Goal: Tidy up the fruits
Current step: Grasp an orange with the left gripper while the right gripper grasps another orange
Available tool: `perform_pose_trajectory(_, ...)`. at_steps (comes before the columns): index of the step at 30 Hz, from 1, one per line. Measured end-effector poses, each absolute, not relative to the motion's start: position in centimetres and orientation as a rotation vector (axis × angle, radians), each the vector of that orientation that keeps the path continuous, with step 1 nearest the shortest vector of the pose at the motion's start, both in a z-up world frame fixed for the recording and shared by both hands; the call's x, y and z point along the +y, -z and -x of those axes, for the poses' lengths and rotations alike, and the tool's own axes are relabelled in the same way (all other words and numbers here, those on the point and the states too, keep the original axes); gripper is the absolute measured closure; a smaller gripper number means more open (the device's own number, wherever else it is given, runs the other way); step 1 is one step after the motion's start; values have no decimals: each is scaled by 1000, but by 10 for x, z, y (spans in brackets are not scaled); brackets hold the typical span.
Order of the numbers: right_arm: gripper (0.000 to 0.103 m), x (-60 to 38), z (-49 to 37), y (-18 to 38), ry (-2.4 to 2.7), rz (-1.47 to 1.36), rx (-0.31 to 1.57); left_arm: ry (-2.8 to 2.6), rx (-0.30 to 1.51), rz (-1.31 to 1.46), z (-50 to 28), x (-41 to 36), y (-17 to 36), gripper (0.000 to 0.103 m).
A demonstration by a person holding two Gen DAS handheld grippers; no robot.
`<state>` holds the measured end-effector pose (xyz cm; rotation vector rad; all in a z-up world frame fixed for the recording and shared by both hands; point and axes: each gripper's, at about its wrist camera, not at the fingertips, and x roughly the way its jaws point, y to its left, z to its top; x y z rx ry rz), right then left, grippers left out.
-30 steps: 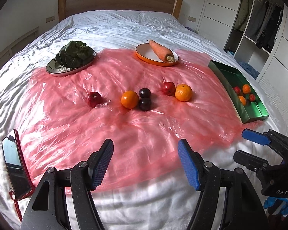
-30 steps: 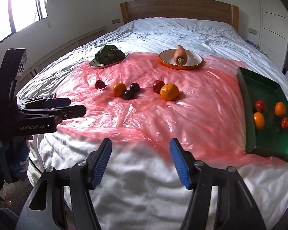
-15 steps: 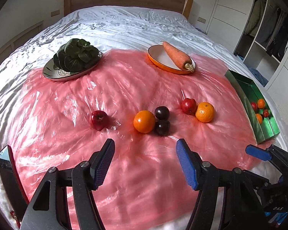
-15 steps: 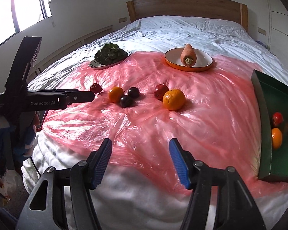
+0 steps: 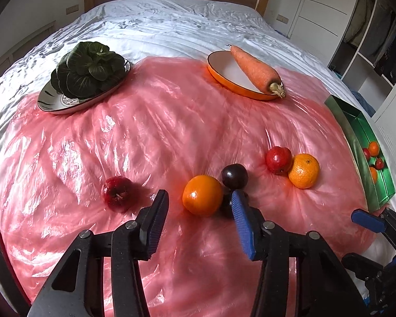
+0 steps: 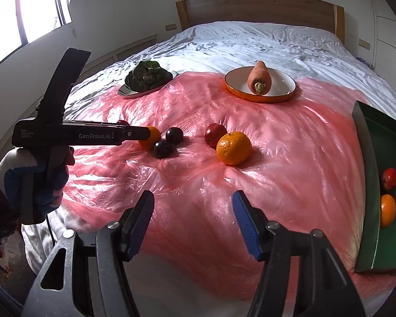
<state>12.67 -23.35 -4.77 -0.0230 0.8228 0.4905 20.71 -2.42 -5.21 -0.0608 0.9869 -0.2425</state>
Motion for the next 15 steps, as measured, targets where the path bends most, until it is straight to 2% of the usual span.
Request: perform_pose_trajectory(15, 0, -228, -153, 50, -500, 68, 824, 273, 1022, 88, -222, -25, 69, 59)
